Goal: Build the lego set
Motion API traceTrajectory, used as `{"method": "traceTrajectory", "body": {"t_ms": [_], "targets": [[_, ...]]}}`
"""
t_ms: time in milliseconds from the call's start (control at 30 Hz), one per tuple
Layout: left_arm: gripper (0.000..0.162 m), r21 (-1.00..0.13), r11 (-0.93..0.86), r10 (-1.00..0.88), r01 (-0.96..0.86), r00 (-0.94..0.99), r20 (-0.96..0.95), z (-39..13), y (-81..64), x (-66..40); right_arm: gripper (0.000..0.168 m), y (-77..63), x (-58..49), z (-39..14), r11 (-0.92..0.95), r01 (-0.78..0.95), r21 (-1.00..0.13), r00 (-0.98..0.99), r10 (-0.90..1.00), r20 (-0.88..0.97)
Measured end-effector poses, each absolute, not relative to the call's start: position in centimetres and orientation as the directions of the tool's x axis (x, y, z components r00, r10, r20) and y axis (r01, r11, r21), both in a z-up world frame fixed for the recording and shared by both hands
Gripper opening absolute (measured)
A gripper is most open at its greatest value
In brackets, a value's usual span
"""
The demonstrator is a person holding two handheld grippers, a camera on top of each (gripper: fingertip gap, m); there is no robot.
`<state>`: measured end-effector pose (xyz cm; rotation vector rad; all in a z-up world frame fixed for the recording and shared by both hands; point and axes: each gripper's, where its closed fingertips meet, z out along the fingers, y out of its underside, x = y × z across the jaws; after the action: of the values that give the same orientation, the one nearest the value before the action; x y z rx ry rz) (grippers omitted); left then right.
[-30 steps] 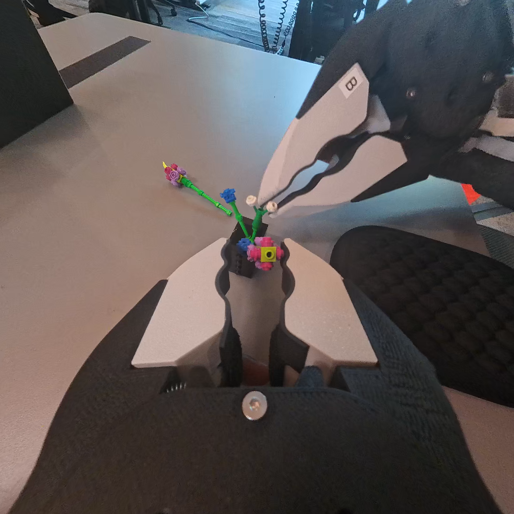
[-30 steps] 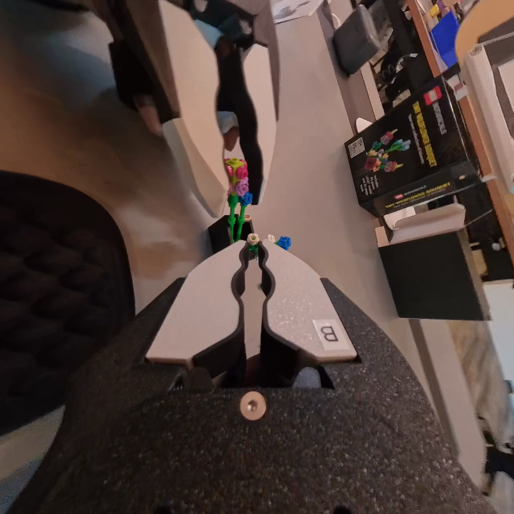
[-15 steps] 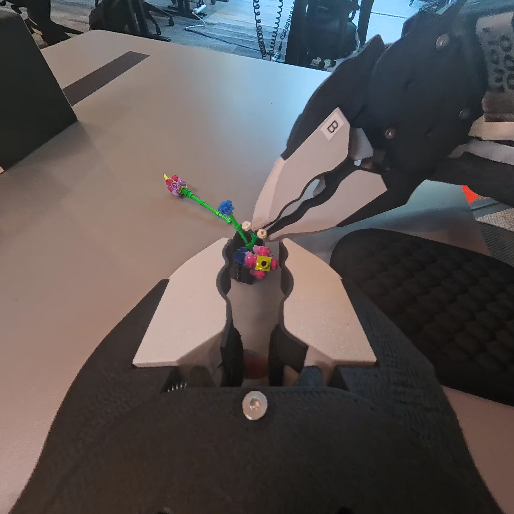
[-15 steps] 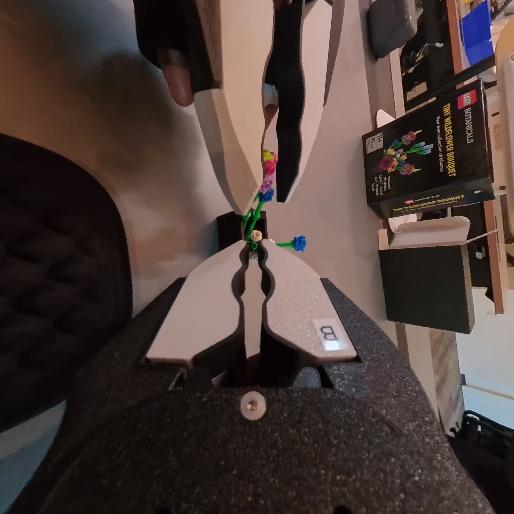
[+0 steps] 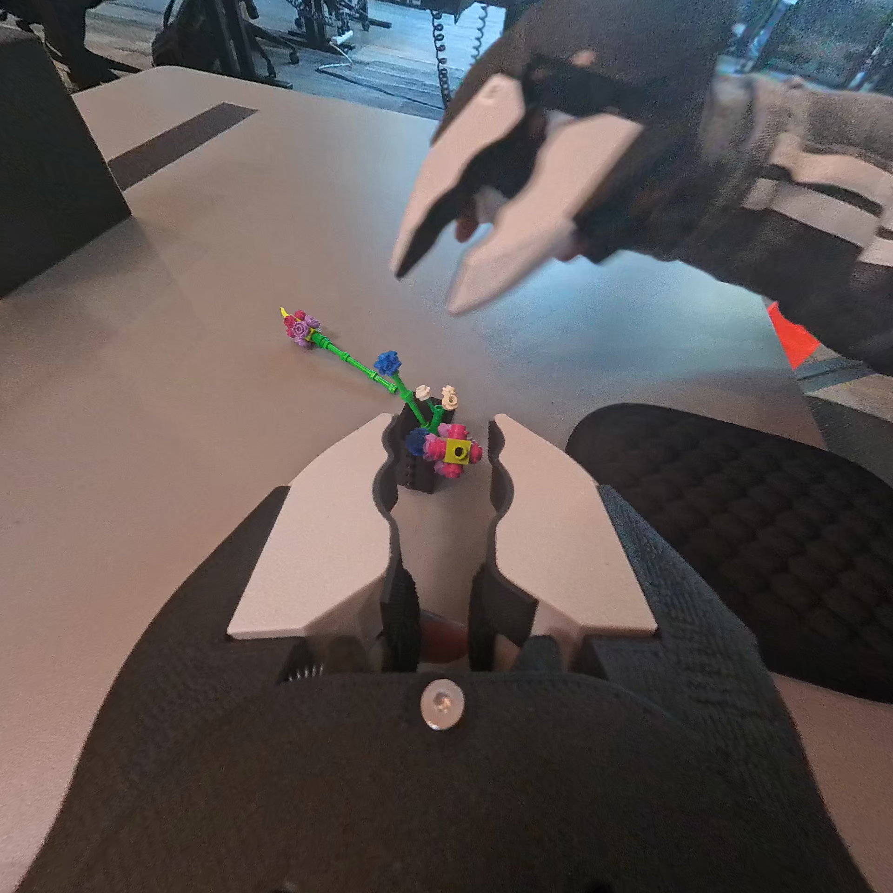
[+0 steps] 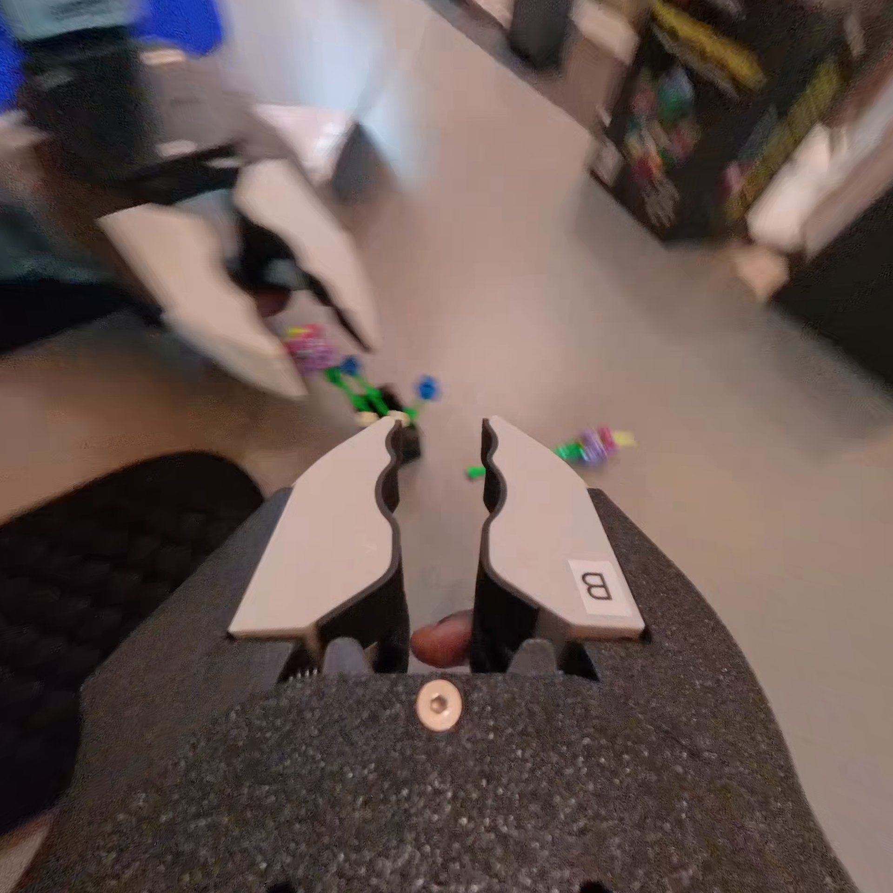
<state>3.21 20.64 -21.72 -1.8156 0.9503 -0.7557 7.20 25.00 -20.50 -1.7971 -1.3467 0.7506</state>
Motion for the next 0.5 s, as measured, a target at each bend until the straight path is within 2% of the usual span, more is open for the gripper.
{"method": "traceTrajectory", "body": {"t_ms": [67, 133, 267, 333, 400, 500], "targets": [[0.033, -0.920, -0.279, -0.850, -0.276, 0.517, 0.103, -21.6, 20.7, 3.1, 0.030, 27.8, 8.5, -22.3, -0.414, 0.502, -0.759, 0.431, 0.881, -0.195], [0.033, -0.923, -0.279, -0.847, -0.266, 0.522, 0.105, -21.4, 20.6, 3.0, 0.030, 28.7, 8.3, -23.9, -0.512, 0.514, -0.688, 0.477, 0.837, -0.266], [0.033, -0.928, -0.287, -0.839, -0.236, 0.529, 0.124, -21.1, 20.7, 2.8, 0.033, 29.0, 7.9, -26.4, -0.569, 0.592, -0.571, 0.550, 0.803, -0.229], [0.033, -0.933, -0.288, -0.838, -0.217, 0.528, 0.136, -20.9, 20.7, 2.5, 0.039, 29.4, 7.7, -27.0, -0.579, 0.593, -0.559, 0.581, 0.789, -0.201], [0.034, -0.939, -0.281, -0.839, -0.199, 0.525, 0.140, -20.5, 20.8, 2.3, 0.032, 30.1, 7.5, -27.1, -0.581, 0.580, -0.571, 0.609, 0.775, -0.170], [0.034, -0.950, -0.257, -0.832, -0.178, 0.540, 0.124, -20.1, 21.0, 2.0, 0.012, 30.8, 7.3, -27.3, -0.562, 0.578, -0.592, 0.619, 0.775, -0.131]]}}
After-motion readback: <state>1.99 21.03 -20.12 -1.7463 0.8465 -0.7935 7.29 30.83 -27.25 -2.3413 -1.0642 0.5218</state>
